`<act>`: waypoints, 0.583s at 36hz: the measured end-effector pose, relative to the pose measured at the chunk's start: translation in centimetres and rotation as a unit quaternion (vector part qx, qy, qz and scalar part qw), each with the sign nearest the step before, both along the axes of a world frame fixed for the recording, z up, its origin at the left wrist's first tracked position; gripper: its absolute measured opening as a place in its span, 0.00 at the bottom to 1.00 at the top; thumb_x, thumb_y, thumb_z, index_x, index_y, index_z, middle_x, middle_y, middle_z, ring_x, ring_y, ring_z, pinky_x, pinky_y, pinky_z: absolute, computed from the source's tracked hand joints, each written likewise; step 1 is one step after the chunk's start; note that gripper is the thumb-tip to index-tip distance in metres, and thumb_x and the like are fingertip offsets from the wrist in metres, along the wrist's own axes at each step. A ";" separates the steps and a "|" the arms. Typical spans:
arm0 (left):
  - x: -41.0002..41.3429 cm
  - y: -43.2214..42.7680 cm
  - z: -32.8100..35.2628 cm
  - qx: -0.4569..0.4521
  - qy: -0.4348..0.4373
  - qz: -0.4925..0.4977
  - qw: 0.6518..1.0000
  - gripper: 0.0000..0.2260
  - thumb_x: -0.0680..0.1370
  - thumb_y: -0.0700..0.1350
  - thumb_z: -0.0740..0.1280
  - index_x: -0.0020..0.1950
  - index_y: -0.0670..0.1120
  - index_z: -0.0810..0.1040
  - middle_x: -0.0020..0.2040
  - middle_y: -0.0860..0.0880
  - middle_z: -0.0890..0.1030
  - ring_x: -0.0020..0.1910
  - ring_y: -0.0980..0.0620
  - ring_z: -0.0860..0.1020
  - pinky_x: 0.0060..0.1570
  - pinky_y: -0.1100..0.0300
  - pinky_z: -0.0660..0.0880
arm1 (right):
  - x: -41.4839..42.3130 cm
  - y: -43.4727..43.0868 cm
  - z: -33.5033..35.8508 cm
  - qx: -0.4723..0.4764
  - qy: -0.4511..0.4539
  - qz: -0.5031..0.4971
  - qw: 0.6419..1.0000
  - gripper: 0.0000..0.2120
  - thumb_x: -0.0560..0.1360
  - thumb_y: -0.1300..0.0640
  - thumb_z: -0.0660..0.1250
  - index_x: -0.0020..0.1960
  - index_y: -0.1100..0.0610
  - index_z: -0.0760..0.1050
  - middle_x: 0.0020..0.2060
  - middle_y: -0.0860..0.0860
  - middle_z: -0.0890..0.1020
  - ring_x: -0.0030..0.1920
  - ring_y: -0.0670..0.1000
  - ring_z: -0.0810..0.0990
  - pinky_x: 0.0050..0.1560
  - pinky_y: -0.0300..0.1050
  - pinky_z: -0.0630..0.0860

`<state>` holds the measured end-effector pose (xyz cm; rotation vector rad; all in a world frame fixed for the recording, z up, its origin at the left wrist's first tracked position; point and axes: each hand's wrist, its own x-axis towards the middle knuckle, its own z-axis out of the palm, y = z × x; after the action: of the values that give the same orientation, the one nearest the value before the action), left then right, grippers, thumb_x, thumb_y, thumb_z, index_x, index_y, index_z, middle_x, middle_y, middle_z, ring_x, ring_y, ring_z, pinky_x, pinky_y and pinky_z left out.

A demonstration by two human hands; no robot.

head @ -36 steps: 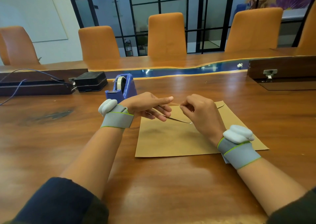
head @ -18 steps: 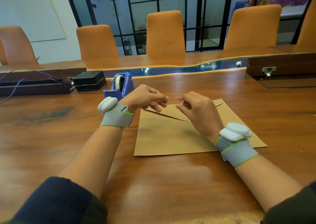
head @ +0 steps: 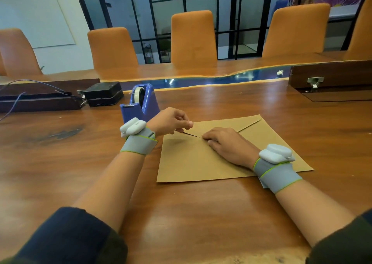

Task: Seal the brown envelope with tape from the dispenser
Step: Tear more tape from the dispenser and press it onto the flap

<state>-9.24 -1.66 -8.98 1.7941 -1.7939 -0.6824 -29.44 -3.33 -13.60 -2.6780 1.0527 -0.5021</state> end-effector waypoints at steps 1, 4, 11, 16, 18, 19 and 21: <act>0.1 -0.1 -0.2 0.002 0.002 0.001 1.000 0.09 0.75 0.51 0.68 0.46 0.45 0.80 0.39 0.54 0.81 0.38 0.59 0.78 0.37 0.64 0.72 | 0.0 0.0 0.0 0.002 0.001 -0.002 1.000 0.17 0.79 0.59 0.56 0.65 0.57 0.74 0.62 0.52 0.78 0.64 0.53 0.74 0.66 0.47 0.69; 0.5 -0.2 -0.6 0.011 0.010 0.006 1.000 0.11 0.75 0.50 0.68 0.48 0.43 0.80 0.39 0.53 0.80 0.38 0.58 0.76 0.38 0.64 0.73 | 0.1 0.0 0.0 0.007 -0.001 -0.007 1.000 0.17 0.78 0.60 0.57 0.64 0.56 0.74 0.62 0.52 0.79 0.63 0.53 0.74 0.66 0.47 0.69; 1.3 -0.1 -1.6 0.034 0.051 0.023 0.998 0.09 0.75 0.48 0.69 0.47 0.42 0.81 0.38 0.50 0.78 0.37 0.57 0.74 0.36 0.67 0.73 | 0.1 0.0 0.1 0.019 -0.004 -0.011 1.000 0.16 0.78 0.61 0.57 0.63 0.56 0.76 0.60 0.52 0.79 0.62 0.53 0.75 0.64 0.46 0.70; 1.3 -0.1 -1.6 0.037 0.067 0.026 0.997 0.05 0.75 0.47 0.69 0.40 0.48 0.80 0.37 0.53 0.78 0.37 0.58 0.74 0.34 0.71 0.73 | 0.0 0.1 0.1 0.038 -0.023 -0.019 0.999 0.15 0.77 0.61 0.58 0.61 0.55 0.75 0.59 0.52 0.80 0.61 0.53 0.75 0.63 0.46 0.70; 1.2 0.0 -1.7 0.035 0.069 0.023 0.997 0.05 0.75 0.46 0.69 0.39 0.49 0.79 0.36 0.53 0.78 0.36 0.58 0.73 0.31 0.73 0.72 | 0.0 0.1 0.1 0.048 -0.032 -0.021 0.998 0.15 0.76 0.61 0.59 0.62 0.55 0.73 0.60 0.52 0.79 0.61 0.53 0.75 0.63 0.47 0.71; 1.2 0.0 -1.7 0.034 0.073 0.021 0.997 0.05 0.75 0.46 0.69 0.39 0.49 0.79 0.36 0.53 0.78 0.36 0.58 0.73 0.32 0.73 0.72 | 0.0 0.1 0.1 0.053 -0.036 -0.020 0.998 0.15 0.76 0.61 0.59 0.63 0.55 0.72 0.61 0.52 0.79 0.62 0.53 0.75 0.64 0.47 0.71; 1.1 0.0 -1.7 0.032 0.083 0.018 0.996 0.05 0.75 0.46 0.69 0.39 0.49 0.80 0.37 0.53 0.78 0.36 0.58 0.73 0.33 0.71 0.71 | 0.0 0.1 0.0 0.063 -0.042 -0.019 0.997 0.16 0.76 0.61 0.58 0.64 0.55 0.71 0.62 0.52 0.78 0.62 0.52 0.75 0.65 0.47 0.70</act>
<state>-8.13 -1.66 -10.65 1.7513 -1.6430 -0.8566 -29.42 -3.21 -13.61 -2.5098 1.0771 -0.5312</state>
